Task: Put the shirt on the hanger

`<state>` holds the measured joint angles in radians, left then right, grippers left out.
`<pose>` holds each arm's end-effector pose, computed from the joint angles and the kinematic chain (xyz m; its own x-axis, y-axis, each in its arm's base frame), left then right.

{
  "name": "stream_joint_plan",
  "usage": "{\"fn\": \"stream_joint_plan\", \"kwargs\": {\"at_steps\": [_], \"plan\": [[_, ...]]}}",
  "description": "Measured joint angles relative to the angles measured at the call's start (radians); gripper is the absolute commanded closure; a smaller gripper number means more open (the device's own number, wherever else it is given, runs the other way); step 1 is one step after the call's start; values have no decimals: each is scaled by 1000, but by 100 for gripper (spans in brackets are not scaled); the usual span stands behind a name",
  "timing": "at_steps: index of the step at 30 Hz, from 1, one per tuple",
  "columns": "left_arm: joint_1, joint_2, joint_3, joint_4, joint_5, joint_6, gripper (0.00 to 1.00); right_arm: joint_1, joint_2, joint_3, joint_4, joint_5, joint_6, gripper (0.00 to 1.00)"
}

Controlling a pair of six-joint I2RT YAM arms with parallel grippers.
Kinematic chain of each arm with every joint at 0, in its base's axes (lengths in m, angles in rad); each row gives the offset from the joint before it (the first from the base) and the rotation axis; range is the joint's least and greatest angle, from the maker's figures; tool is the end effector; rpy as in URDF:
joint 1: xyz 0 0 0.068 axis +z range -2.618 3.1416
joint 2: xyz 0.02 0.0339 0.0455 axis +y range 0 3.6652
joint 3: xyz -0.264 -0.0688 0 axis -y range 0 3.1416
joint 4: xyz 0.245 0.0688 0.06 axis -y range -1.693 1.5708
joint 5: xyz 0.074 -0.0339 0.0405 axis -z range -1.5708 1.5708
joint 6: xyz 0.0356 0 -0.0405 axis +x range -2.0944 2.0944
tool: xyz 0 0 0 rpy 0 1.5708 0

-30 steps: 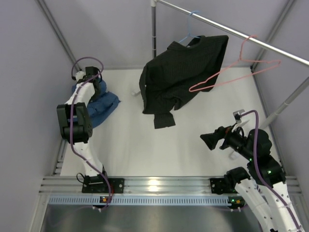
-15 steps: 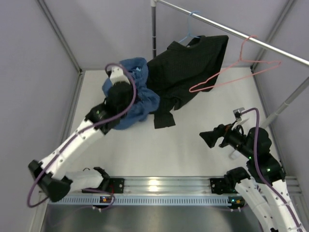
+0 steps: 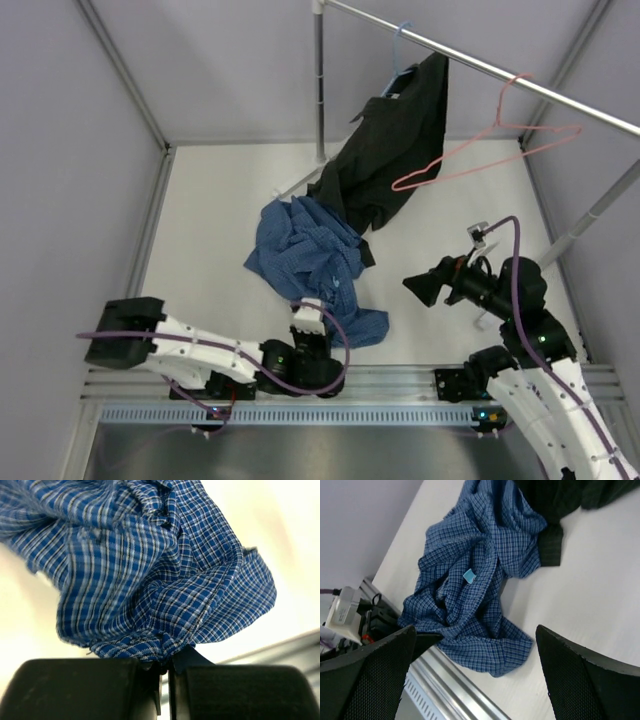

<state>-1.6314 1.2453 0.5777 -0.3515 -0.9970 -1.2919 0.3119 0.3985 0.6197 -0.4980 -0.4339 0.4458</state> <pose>0.0169 -0.2155 0.1796 -0.5323 -0.1568 -0.8319 0.2061 0.9291 -0.3070 0.0952 0.0464 0.2992 -0.5207 0.2432 -0.8184 -0.4864 0.7033 0.5184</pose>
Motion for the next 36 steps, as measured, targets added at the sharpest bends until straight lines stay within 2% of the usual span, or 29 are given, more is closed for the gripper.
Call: {"fn": "stream_joint_plan", "kwargs": {"at_steps": [2,3,4,6,7,11,14,15,17,22,26,27,29,30,32,33,36], "plan": [[-55,105,44,22,-15,-56,86,0,28,-69,34,-53,27,1],[-67,143,68,36,-16,-77,75,3,46,-104,51,-74,40,1],[-72,173,92,45,-17,-93,40,11,69,-135,68,-90,59,1],[-78,207,131,65,-18,-113,8,39,115,-185,116,-106,93,1],[-79,211,142,73,-18,-115,2,55,138,-204,140,-112,109,1],[-84,204,198,72,-17,-49,2,145,246,-240,259,-105,172,3],[-84,204,307,-35,-14,-2,2,243,362,-234,368,-66,192,6],[-85,204,349,-73,-15,5,2,269,404,-225,393,-53,194,12],[-85,196,408,-140,-16,13,2,303,491,-203,435,-24,196,17],[-86,87,420,-335,-31,4,2,358,690,-174,558,47,210,25],[-86,-50,396,-410,-60,11,2,401,772,-172,628,68,224,29],[-83,-82,387,-429,-68,11,2,411,787,-169,638,74,228,36],[-56,-132,372,-461,-70,10,2,428,802,-166,654,93,232,43],[-9,-156,363,-470,-61,20,2,435,800,-166,658,104,235,55],[106,-192,345,-470,-35,51,2,443,787,-166,668,130,243,70],[188,-212,336,-464,-18,95,2,447,774,-166,669,150,245,80],[326,-242,331,-446,25,191,2,460,705,-165,661,208,229,88]]}}
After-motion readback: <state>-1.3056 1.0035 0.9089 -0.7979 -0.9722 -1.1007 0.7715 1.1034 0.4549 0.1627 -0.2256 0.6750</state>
